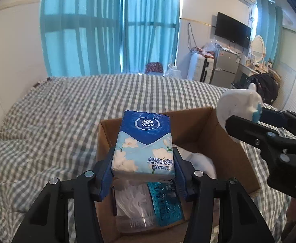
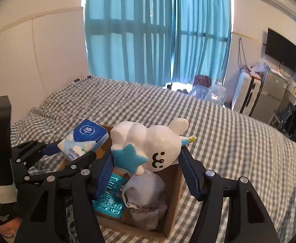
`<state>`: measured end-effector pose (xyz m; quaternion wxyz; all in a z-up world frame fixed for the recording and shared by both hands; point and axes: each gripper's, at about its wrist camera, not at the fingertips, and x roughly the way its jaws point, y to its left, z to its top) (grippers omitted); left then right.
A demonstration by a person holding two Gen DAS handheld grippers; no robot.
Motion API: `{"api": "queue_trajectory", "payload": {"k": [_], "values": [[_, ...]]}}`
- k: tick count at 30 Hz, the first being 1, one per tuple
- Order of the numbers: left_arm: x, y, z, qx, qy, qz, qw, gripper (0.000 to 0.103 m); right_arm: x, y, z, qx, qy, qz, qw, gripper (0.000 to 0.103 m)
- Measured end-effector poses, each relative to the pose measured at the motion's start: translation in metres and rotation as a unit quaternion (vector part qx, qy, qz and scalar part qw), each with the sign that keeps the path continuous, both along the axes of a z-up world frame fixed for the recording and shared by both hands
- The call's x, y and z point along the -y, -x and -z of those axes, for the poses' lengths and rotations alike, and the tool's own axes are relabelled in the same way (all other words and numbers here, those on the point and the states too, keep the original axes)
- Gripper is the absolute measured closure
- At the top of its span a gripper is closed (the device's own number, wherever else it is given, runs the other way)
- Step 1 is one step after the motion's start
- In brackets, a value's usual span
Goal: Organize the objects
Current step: 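Lower the tissue pack and plush toy into the box and release both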
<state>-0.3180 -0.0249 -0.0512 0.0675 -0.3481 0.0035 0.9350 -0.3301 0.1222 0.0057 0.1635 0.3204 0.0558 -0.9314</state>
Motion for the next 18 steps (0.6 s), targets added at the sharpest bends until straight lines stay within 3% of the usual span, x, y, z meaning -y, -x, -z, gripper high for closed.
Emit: {"api": "queue_trajectory", "payload": {"k": [11, 15, 18], "values": [[-0.007, 0.009, 0.013, 0.011, 0.014, 0.008, 0.9998, 0.049, 0.003, 0.019, 0.022, 0.011, 0.006, 0.003, 1.0, 0.04], [-0.009, 0.005, 0.009, 0.01, 0.021, 0.01, 0.9997, 0.046, 0.002, 0.014, 0.015, 0.002, 0.01, 0.008, 1.0, 0.031], [-0.011, -0.003, 0.0, 0.005, 0.028, 0.005, 0.9996, 0.035, -0.002, 0.008, 0.005, -0.006, 0.012, 0.013, 1.0, 0.029]]}}
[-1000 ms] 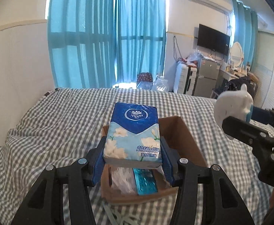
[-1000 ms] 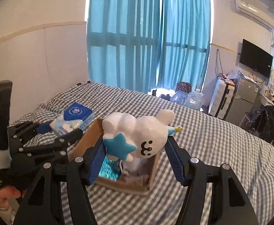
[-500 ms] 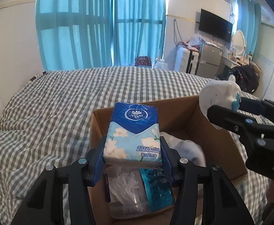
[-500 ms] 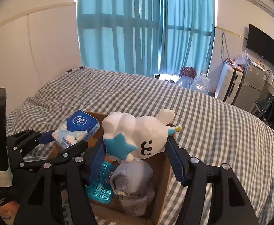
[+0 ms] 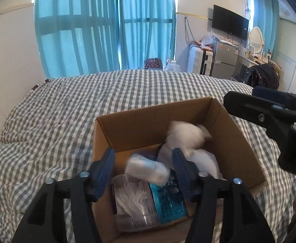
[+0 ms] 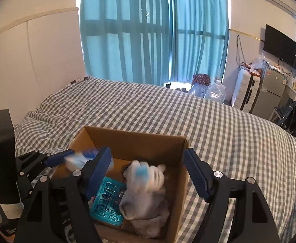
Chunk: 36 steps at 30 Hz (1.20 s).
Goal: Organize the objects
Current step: 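Lower the tissue pack and plush toy into the box and release both, then grasp the white lotion tube with the right tool while the left tool grasps the green hanger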
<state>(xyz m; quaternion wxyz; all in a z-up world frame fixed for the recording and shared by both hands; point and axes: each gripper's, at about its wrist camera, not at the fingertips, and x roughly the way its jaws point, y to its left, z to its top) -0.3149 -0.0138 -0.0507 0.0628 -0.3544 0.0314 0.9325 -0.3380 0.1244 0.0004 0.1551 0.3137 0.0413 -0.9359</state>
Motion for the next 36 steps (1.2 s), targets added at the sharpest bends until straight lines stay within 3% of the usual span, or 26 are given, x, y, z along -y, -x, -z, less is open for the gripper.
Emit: {"api": "queue_trajectory", "payload": {"k": [3, 7, 14, 24, 30, 36], "values": [[-0.001, -0.013, -0.016, -0.011, -0.001, -0.003, 0.9999, 0.032, -0.005, -0.011, -0.013, -0.007, -0.002, 0.006, 1.0, 0.029], [-0.001, -0.038, -0.044, -0.03, -0.005, -0.012, 0.9995, 0.017, -0.015, -0.035, -0.039, -0.021, -0.006, 0.013, 1.0, 0.029], [0.008, -0.102, -0.086, -0.06, -0.017, -0.025, 0.9977, 0.003, -0.033, -0.097, -0.084, -0.046, -0.012, 0.02, 0.999, 0.028], [0.015, -0.198, -0.108, -0.089, 0.004, -0.039, 0.9953, 0.0, -0.057, -0.199, -0.086, -0.053, -0.029, 0.01, 0.998, 0.022], [0.021, -0.234, -0.086, -0.085, 0.003, -0.052, 0.995, 0.0, -0.053, -0.246, -0.067, -0.065, -0.054, -0.026, 0.996, 0.02], [0.032, -0.24, -0.018, -0.044, -0.003, -0.069, 0.9967, 0.0, -0.046, -0.264, -0.004, -0.032, -0.067, -0.049, 0.996, 0.019]]}}
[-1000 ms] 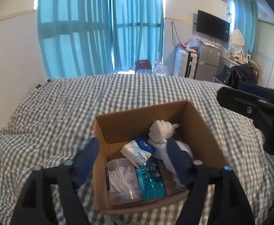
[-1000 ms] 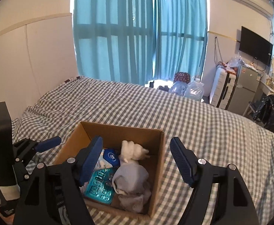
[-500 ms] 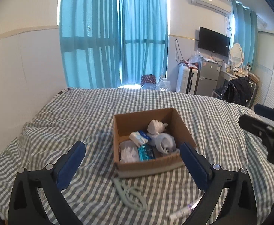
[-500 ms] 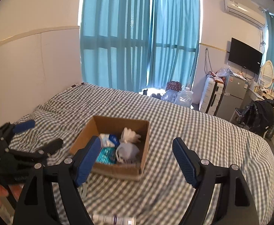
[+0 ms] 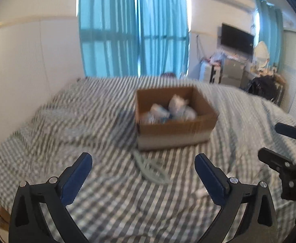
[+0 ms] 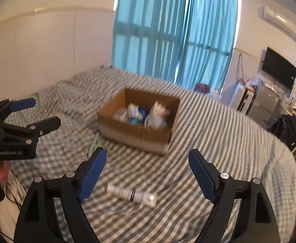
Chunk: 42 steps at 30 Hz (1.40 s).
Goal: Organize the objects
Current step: 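Grasp the white lotion tube with the right tool while the left tool grasps the green hanger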
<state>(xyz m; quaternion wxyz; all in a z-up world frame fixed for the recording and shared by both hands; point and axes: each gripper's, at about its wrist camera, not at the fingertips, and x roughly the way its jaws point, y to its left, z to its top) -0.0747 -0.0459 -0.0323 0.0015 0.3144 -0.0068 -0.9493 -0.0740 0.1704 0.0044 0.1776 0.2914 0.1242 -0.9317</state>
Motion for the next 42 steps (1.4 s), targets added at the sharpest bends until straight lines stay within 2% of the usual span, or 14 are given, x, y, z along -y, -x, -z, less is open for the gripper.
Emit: {"api": "queue_trajectory", "payload": {"k": [3, 5, 8, 14, 20, 21, 23, 24, 25, 27, 31, 34, 42], "values": [[0.007, 0.004, 0.035, 0.032, -0.014, -0.013, 0.9993, 0.0, 0.006, -0.001, 0.039, 0.012, -0.031, -0.007, 0.999, 0.019], [0.009, 0.007, 0.052, 0.046, -0.022, -0.019, 0.9985, 0.0, 0.011, 0.005, 0.071, 0.038, -0.056, -0.013, 0.998, 0.019], [0.009, 0.015, 0.072, 0.069, -0.022, -0.024, 0.9971, 0.0, 0.015, 0.016, 0.107, 0.085, -0.065, -0.024, 0.994, 0.019], [0.007, 0.035, 0.094, 0.091, -0.022, -0.03, 0.9951, 0.0, 0.028, 0.039, 0.145, 0.129, -0.092, -0.037, 0.987, 0.019], [0.007, 0.053, 0.11, 0.112, -0.028, -0.032, 0.9928, 0.0, 0.035, 0.063, 0.162, 0.15, -0.093, -0.044, 0.983, 0.021], [0.007, 0.056, 0.112, 0.115, -0.031, -0.033, 0.9924, 0.0, 0.038, 0.066, 0.163, 0.151, -0.097, -0.044, 0.983, 0.027], [0.007, 0.06, 0.114, 0.121, -0.034, -0.032, 0.9915, 0.0, 0.04, 0.073, 0.165, 0.158, -0.091, -0.045, 0.982, 0.05], [0.007, 0.062, 0.115, 0.123, -0.035, -0.031, 0.9913, 0.0, 0.039, 0.077, 0.164, 0.161, -0.086, -0.039, 0.983, 0.066], [0.006, 0.064, 0.115, 0.123, -0.035, -0.03, 0.9913, 0.0, 0.037, 0.081, 0.161, 0.167, -0.071, -0.032, 0.983, 0.076], [0.003, 0.068, 0.116, 0.123, -0.032, -0.028, 0.9915, 0.0, 0.032, 0.086, 0.154, 0.171, -0.044, -0.026, 0.984, 0.089], [-0.005, 0.08, 0.122, 0.134, -0.027, -0.032, 0.9901, 0.0, 0.023, 0.096, 0.139, 0.166, -0.012, -0.007, 0.986, 0.089], [-0.01, 0.09, 0.129, 0.146, -0.038, -0.035, 0.9879, 0.0, 0.017, 0.103, 0.131, 0.161, 0.003, 0.006, 0.987, 0.089], [-0.021, 0.12, 0.152, 0.165, -0.031, -0.047, 0.9846, 0.001, 0.009, 0.113, 0.153, 0.192, 0.033, 0.019, 0.981, 0.089]]}}
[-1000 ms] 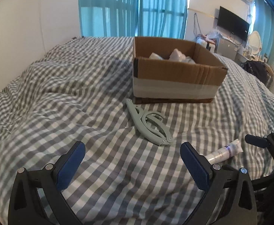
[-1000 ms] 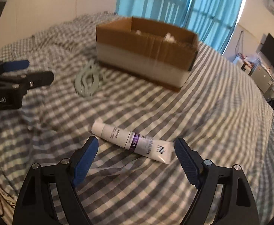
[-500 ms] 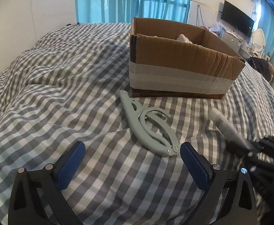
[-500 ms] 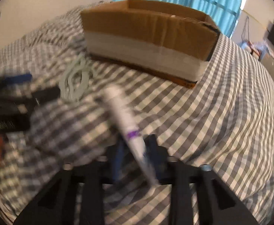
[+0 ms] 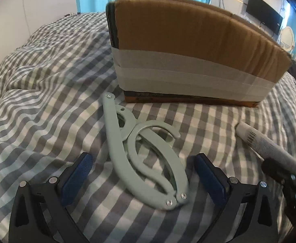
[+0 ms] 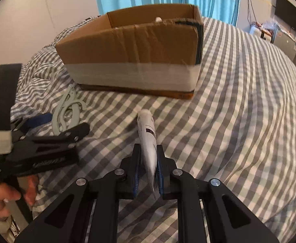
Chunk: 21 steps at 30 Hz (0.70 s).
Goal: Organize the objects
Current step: 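Grasp the white lotion tube with the right tool while the left tool grasps the green hanger, then carry the hanger and lotion tube into the box and release both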
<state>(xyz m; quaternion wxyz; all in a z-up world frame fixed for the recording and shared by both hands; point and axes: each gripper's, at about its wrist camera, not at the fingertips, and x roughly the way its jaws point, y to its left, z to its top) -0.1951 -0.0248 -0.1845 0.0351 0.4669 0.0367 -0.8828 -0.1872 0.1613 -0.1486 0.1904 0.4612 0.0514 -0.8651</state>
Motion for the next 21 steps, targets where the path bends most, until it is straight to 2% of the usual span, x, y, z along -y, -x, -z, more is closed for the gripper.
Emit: {"api": "queue_trajectory", "payload": {"k": [3, 5, 7, 8, 11, 17, 21], "values": [[0.001, -0.001, 0.001, -0.007, -0.007, 0.003, 1.0, 0.012, -0.003, 0.004, 0.005, 0.007, 0.015, 0.005, 1.0, 0.087], [-0.001, -0.003, 0.0, -0.011, -0.006, 0.014, 0.9998, 0.032, -0.003, 0.01, 0.008, 0.016, 0.033, 0.01, 0.999, 0.087], [-0.006, -0.007, -0.003, -0.013, 0.002, 0.03, 0.9995, 0.043, 0.001, 0.016, 0.01, 0.02, 0.041, 0.012, 0.999, 0.087], [-0.009, -0.011, -0.004, -0.012, 0.007, 0.04, 0.9991, 0.052, 0.004, 0.018, 0.01, 0.019, 0.037, 0.009, 0.999, 0.087], [-0.008, -0.022, -0.01, -0.011, 0.006, 0.052, 0.9986, 0.066, 0.01, 0.012, 0.004, -0.006, 0.011, 0.004, 1.0, 0.088], [0.004, -0.049, -0.022, -0.01, -0.012, 0.059, 0.9982, 0.087, -0.001, -0.011, -0.01, -0.018, 0.025, 0.017, 0.999, 0.088], [0.004, -0.068, -0.036, -0.008, -0.028, 0.071, 0.9971, 0.091, -0.004, -0.032, -0.019, -0.024, 0.03, 0.021, 0.999, 0.088]]}}
